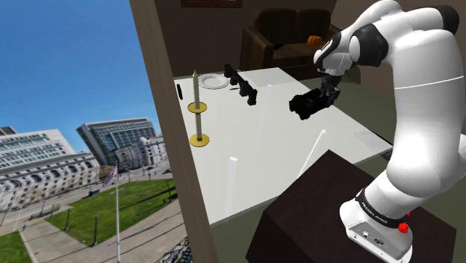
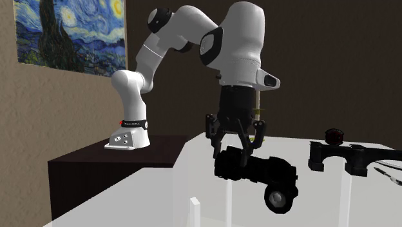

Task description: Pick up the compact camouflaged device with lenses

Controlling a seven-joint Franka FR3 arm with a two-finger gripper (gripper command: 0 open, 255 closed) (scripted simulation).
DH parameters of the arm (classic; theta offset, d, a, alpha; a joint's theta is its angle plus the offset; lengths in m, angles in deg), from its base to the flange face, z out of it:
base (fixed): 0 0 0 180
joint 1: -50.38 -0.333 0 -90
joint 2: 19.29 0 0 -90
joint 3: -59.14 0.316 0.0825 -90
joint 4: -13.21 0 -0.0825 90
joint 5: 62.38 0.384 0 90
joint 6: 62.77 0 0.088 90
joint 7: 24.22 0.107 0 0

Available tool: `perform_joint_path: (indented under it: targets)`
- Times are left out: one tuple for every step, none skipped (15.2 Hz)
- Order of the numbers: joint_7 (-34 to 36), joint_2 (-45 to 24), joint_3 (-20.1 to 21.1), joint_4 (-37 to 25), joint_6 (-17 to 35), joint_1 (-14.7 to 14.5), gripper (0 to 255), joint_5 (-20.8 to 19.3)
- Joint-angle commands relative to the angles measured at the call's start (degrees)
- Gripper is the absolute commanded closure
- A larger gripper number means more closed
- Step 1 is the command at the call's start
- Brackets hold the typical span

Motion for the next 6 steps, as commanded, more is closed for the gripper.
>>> perform_joint_path:
  targets:
    - [0.25, 1.07, -0.59, -0.17, -1.03, -0.39, 255, -0.63]
    - [0.37, 1.51, -0.84, -0.30, -1.56, -0.56, 255, -0.92]
    - [0.49, 1.95, -1.08, -0.44, -2.09, -0.72, 255, -1.21]
    - [0.61, 2.38, -1.32, -0.59, -2.63, -0.87, 255, -1.50]
    - [0.63, 2.45, -1.36, -0.60, -2.70, -0.90, 255, -1.55]
    - [0.63, 2.44, -1.35, -0.61, -2.71, -0.89, 255, -1.55]
